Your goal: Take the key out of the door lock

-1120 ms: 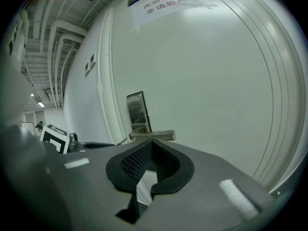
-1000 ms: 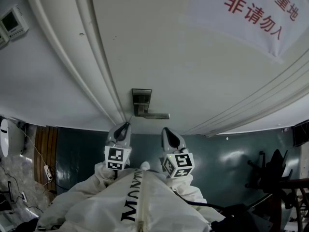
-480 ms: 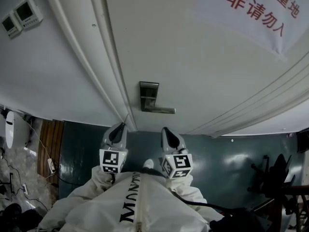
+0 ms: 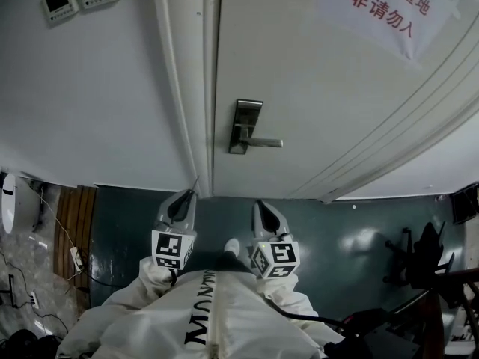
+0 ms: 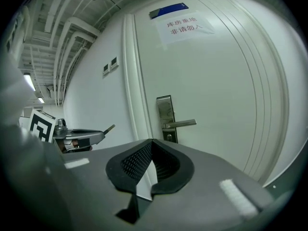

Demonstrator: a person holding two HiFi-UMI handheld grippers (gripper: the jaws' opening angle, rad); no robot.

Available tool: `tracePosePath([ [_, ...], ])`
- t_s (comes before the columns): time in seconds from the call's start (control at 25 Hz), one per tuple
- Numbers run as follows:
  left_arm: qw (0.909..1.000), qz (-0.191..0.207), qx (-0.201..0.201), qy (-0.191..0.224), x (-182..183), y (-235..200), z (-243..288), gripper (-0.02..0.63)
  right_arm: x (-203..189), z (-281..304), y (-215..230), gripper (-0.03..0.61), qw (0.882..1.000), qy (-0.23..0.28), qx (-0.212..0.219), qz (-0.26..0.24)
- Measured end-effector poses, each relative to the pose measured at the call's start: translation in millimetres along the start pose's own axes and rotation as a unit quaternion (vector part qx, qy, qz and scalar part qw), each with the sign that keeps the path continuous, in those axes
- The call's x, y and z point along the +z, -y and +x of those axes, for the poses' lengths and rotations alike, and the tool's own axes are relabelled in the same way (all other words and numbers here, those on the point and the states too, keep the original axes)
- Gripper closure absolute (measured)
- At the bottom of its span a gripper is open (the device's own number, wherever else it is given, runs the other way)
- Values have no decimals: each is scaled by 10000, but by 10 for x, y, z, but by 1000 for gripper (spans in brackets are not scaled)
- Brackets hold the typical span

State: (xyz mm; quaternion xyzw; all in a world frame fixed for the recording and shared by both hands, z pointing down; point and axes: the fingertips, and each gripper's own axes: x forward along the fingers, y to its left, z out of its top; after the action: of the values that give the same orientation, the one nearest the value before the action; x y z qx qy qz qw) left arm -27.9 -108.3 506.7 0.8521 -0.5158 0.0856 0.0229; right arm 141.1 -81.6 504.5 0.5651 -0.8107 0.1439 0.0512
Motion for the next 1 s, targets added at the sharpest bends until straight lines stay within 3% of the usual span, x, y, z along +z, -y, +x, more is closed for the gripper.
tracePosePath([
  [0.28, 9997, -107, -234, -18, -235, 93, -718, 591, -281, -539, -512, 578, 9997, -57, -203, -80],
  [0.56, 9989, -204, -380, 155, -215, 263, -1038, 591, -333, -902, -640, 578, 9990, -82, -394, -179],
  [1.0, 9997, -145, -72, 191, -88, 244, -1125, 591, -267, -865, -721, 580, 9996, -63, 6, -284],
])
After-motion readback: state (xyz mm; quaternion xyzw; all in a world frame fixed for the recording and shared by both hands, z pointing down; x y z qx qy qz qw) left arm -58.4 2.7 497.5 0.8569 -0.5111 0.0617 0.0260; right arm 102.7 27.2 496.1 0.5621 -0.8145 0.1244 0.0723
